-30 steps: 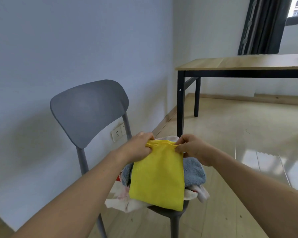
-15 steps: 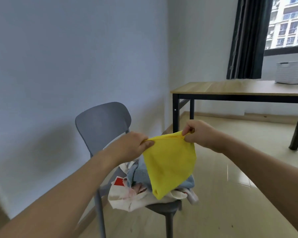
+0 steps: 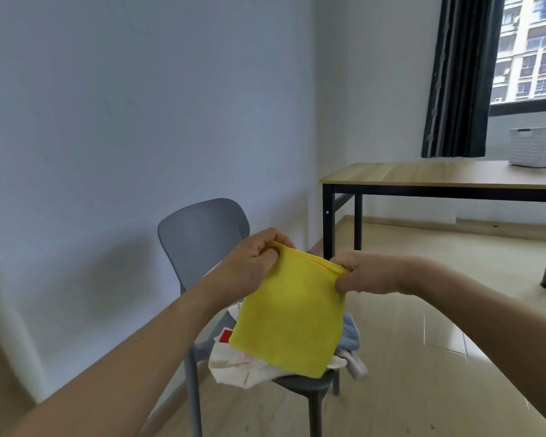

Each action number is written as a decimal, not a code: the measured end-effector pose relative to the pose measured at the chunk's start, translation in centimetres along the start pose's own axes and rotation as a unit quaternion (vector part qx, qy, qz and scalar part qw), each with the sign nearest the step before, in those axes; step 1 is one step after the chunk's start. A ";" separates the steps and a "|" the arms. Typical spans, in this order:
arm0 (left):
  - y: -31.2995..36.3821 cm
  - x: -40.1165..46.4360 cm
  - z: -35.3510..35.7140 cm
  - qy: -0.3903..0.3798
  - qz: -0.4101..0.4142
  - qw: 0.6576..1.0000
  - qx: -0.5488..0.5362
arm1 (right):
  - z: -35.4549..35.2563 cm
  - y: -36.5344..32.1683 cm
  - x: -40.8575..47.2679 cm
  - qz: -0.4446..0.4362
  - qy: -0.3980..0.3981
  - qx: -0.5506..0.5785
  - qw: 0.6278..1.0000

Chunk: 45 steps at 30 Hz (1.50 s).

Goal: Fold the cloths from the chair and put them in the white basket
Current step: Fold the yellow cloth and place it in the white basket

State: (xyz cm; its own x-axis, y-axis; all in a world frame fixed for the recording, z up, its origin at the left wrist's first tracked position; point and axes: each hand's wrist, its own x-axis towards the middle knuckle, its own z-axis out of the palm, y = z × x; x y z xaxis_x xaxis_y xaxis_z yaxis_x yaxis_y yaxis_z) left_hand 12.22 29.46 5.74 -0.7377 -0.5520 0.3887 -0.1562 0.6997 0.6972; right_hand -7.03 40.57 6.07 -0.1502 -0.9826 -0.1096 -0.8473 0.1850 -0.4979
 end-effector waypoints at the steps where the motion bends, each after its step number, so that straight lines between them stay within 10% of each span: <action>1: -0.1 -0.1 0.2 0.010 -0.002 1.000 -0.005 | 0.4 0.1 0.2 -0.005 0.005 0.007 1.000; 16: -1.6 0.0 1.2 0.120 0.081 0.989 -0.022 | 4.4 2.0 0.8 -0.184 0.220 0.092 0.954; 24: -1.8 -0.4 1.2 0.125 0.080 0.989 -0.012 | 4.2 2.0 1.3 -0.135 0.174 0.042 0.975; 37: -4.9 -2.0 0.0 -0.124 0.043 0.966 0.222 | 3.5 1.2 -0.2 -0.125 0.115 0.110 0.979; 45: -5.9 -2.2 2.0 -0.115 0.127 0.934 0.313 | 3.5 1.7 -0.5 -0.118 0.154 -0.019 0.981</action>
State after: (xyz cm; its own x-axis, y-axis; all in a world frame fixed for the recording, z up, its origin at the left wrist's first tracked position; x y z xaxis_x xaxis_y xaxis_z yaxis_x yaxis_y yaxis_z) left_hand 13.46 27.46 -0.48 -0.9135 -0.2700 0.3044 -0.2568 0.9628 0.0834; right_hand -6.67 41.47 2.27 -0.0899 -0.9580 0.2721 -0.8945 -0.0424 -0.4450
